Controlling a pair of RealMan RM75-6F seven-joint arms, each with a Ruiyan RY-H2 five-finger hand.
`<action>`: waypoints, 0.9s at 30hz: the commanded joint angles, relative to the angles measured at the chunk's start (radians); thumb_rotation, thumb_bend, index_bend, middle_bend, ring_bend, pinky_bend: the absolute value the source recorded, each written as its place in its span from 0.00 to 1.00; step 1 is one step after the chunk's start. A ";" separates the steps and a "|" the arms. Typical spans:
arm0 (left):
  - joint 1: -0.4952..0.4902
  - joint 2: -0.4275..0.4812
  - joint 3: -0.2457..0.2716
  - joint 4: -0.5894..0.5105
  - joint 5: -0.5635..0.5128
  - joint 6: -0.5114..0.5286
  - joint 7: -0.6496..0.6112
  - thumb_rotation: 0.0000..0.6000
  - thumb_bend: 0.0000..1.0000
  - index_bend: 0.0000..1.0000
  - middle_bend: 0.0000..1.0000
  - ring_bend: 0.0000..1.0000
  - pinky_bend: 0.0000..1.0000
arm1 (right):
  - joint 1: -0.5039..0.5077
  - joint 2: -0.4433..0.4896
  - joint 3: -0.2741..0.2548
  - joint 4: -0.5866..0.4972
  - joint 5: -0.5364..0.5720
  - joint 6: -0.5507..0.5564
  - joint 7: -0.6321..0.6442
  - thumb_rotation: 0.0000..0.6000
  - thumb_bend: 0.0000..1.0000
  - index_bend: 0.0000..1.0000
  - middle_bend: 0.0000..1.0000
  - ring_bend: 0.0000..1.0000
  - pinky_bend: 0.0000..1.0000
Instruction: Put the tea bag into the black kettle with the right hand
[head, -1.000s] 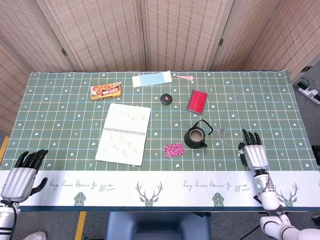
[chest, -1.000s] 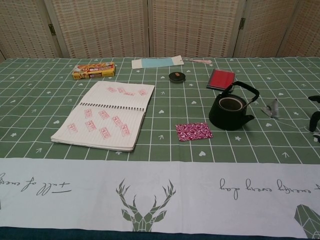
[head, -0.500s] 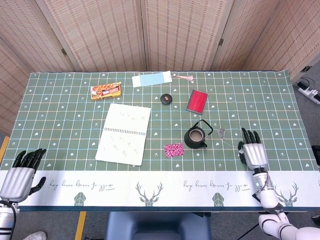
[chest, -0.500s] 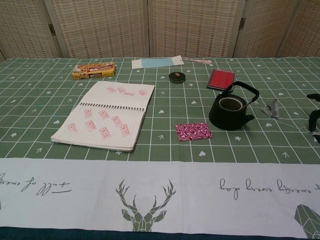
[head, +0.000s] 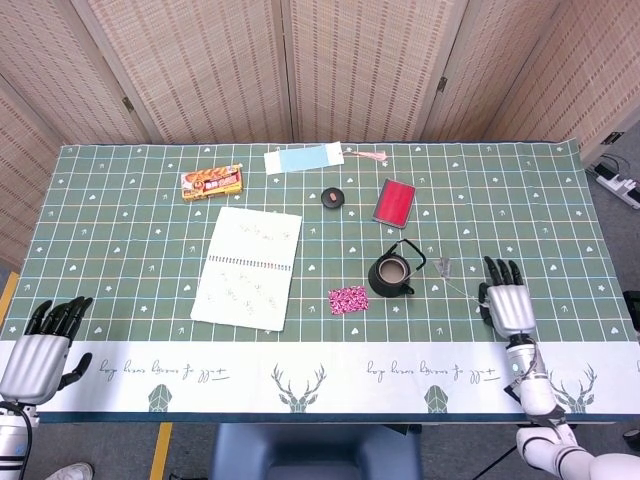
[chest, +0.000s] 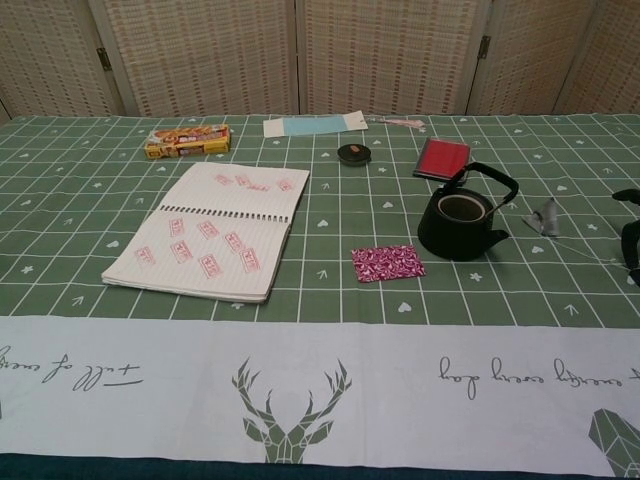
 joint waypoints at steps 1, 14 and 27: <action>0.000 0.000 0.000 0.001 0.001 -0.001 -0.003 1.00 0.33 0.00 0.07 0.11 0.07 | -0.003 0.011 0.003 -0.016 -0.003 0.014 0.006 1.00 0.44 0.63 0.10 0.00 0.00; -0.001 -0.005 -0.005 0.005 -0.011 -0.005 0.007 1.00 0.33 0.00 0.07 0.11 0.07 | -0.005 0.194 0.051 -0.387 -0.038 0.182 -0.104 1.00 0.44 0.66 0.11 0.00 0.00; -0.005 0.002 -0.015 0.002 -0.035 -0.018 -0.009 1.00 0.33 0.00 0.07 0.11 0.07 | 0.026 0.380 0.140 -0.889 0.031 0.210 -0.441 1.00 0.44 0.67 0.11 0.00 0.00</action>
